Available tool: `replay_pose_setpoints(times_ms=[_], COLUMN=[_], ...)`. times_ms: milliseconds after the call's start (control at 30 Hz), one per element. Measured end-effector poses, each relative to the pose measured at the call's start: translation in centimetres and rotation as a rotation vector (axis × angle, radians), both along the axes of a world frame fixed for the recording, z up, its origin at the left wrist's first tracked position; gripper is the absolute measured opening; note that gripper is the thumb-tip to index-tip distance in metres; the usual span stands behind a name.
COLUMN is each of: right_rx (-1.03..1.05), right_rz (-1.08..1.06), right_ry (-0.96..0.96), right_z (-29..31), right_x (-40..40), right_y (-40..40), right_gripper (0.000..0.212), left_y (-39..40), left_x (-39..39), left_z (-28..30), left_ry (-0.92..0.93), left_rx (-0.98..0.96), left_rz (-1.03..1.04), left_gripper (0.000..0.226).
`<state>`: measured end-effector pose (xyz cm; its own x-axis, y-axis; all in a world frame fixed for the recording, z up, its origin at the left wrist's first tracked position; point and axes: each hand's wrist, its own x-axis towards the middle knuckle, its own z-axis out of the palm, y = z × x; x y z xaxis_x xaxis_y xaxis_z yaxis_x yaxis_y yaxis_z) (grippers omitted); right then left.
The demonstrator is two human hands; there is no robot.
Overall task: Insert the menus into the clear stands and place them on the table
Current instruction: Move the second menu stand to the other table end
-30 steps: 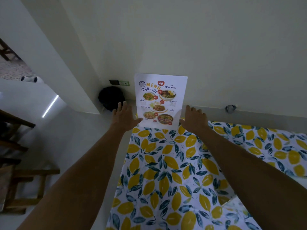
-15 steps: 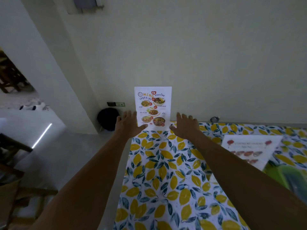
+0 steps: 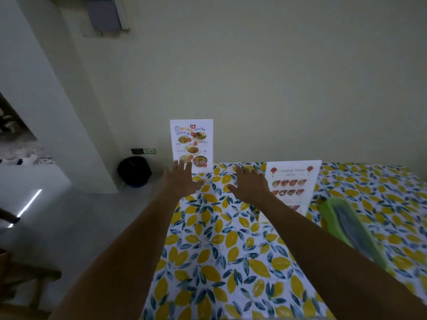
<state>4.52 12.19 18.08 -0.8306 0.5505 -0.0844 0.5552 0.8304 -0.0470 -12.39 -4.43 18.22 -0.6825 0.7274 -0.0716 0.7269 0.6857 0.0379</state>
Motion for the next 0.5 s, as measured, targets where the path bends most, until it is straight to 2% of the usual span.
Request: replay_pose_setpoints(times_ms=[300, 400, 500], right_rx=[0.081, 0.053, 0.034], right_rz=[-0.108, -0.162, -0.196], right_ry=[-0.055, -0.039, -0.073], right_z=[-1.0, -2.4, -3.9], right_x=[10.0, 12.5, 14.8], right_y=[5.7, 8.8, 12.2], right_gripper=[0.081, 0.075, 0.078], left_y=[7.6, 10.4, 13.3], left_x=[7.7, 9.0, 10.1], left_z=[-1.4, -2.7, -4.0], left_ry=[-0.087, -0.114, -0.107], left_rx=[-0.036, -0.045, -0.075], left_rz=[-0.124, -0.147, -0.162], left_gripper=[0.097, 0.098, 0.098])
